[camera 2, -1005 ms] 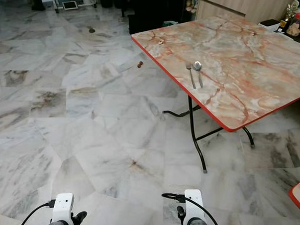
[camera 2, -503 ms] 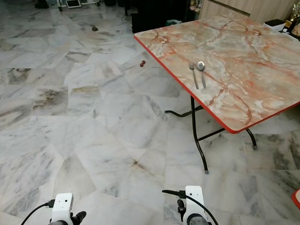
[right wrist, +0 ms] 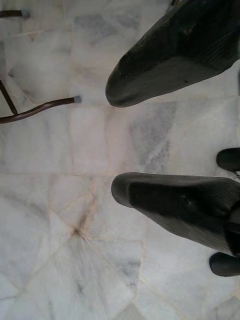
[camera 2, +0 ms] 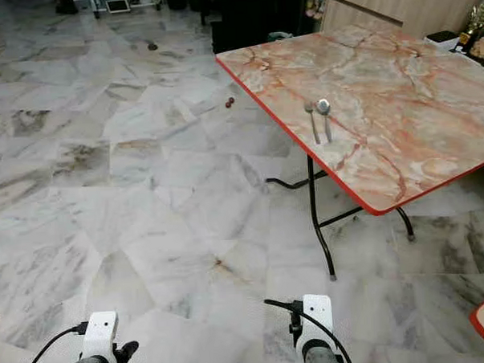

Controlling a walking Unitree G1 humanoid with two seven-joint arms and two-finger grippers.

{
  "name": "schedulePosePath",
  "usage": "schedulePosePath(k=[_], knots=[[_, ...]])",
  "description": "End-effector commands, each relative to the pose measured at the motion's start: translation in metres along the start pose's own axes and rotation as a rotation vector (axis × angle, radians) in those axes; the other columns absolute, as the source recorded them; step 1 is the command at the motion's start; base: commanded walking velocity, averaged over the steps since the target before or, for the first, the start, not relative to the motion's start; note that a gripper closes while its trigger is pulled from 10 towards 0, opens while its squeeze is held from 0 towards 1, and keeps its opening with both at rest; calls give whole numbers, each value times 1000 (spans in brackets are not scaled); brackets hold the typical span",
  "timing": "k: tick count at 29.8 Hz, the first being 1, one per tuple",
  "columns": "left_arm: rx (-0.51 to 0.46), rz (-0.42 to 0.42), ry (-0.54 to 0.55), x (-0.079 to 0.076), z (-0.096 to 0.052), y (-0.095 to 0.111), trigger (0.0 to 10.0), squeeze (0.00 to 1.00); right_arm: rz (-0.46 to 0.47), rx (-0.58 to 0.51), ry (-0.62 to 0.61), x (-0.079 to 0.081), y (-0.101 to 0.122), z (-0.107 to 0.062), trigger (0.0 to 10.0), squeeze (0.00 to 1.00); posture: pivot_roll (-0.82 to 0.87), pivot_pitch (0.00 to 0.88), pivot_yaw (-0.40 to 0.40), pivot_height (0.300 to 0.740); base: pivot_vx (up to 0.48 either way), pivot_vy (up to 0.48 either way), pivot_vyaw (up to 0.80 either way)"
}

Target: Setting the table

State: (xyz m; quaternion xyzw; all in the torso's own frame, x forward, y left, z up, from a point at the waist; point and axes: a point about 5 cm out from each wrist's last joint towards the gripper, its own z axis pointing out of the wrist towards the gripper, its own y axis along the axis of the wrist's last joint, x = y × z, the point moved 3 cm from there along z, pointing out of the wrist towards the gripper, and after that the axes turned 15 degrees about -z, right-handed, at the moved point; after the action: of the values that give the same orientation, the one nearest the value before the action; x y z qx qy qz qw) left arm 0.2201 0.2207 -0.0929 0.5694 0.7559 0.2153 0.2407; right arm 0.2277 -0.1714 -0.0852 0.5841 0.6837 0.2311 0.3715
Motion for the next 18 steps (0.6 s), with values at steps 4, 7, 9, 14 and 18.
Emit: schedulePosePath(k=[4,7,9,14,18], knots=[[19,10,-1,2,-2,-8,10000,0,-1,-196,-103,-48,72,21,10000,0,22,0,-36,740,0,0,0],[19,9,-3,1,-1,-9,10000,0,8,-216,-105,-51,78,21,10000,0,22,0,-37,740,0,0,0],[19,10,-5,0,-1,-9,10000,0,10,-224,-107,-52,80,21,10000,0,21,0,-36,740,0,0,0],[22,11,-5,-1,-1,-12,10000,0,15,-254,-108,-54,89,22,10000,0,23,0,-37,740,0,0,0],[24,15,-5,3,-3,-16,10000,0,-10,-315,-135,-58,97,20,10000,0,26,0,-41,740,0,0,0]])
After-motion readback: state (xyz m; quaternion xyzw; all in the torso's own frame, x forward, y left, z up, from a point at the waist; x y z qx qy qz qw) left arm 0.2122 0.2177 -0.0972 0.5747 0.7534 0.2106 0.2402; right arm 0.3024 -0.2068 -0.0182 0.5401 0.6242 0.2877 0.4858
